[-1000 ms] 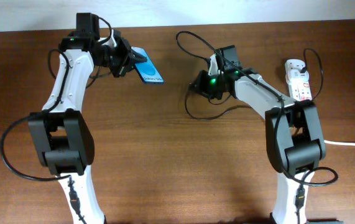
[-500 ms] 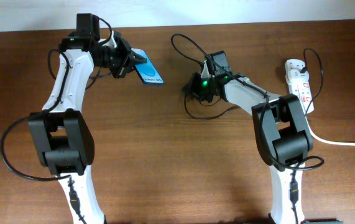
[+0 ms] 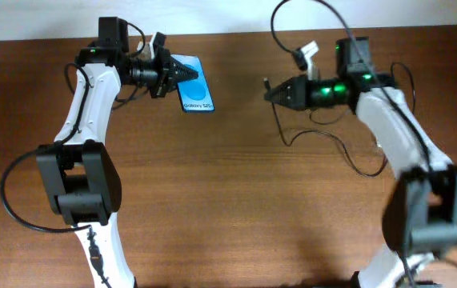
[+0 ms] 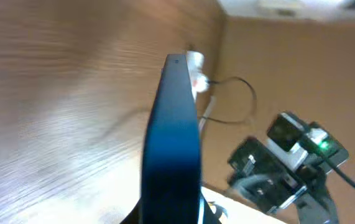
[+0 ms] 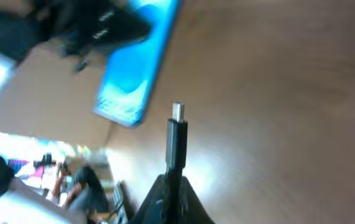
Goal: Plug charger to phone and switch on socket
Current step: 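Grasp the black cable's connector with the right gripper and lift it, then align the connector under the phone's bottom port and push it upward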
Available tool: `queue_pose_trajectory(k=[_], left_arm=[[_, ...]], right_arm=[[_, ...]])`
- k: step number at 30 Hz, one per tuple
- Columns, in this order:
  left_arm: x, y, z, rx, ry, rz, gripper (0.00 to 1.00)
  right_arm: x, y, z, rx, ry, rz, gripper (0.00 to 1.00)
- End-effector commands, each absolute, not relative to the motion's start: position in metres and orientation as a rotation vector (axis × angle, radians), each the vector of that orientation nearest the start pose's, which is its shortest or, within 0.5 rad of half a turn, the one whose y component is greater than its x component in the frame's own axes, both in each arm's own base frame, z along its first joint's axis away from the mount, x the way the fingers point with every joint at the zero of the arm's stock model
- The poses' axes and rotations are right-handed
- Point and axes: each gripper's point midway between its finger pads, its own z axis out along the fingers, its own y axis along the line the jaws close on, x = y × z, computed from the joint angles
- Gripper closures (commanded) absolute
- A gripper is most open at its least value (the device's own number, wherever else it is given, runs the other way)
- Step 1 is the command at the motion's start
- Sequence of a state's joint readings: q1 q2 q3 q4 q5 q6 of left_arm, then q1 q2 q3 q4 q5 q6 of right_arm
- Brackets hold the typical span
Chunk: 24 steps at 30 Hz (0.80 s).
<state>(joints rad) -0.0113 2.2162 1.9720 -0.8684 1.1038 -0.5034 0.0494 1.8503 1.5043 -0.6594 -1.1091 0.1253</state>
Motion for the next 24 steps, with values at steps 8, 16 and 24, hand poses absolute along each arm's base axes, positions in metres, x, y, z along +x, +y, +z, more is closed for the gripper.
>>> queue_pose_trajectory(k=[8, 16, 24], left_arm=[[0.475, -0.184, 0.235, 0.203, 2.251, -1.896, 1.0], [0.496, -0.203, 0.257, 0.029, 2.274, -2.002, 1.0], [0.518, -0.204, 0.291, -0.007, 2.189, -2.033, 1.0]], right_arm=[[0.313, 0.136, 0.257, -0.262, 2.262, 1.341, 0.95], [0.329, 0.238, 0.266, -0.181, 2.168, 1.48, 0.96], [0.348, 0.3, 0.26, -0.121, 2.105, 1.717, 0.96]])
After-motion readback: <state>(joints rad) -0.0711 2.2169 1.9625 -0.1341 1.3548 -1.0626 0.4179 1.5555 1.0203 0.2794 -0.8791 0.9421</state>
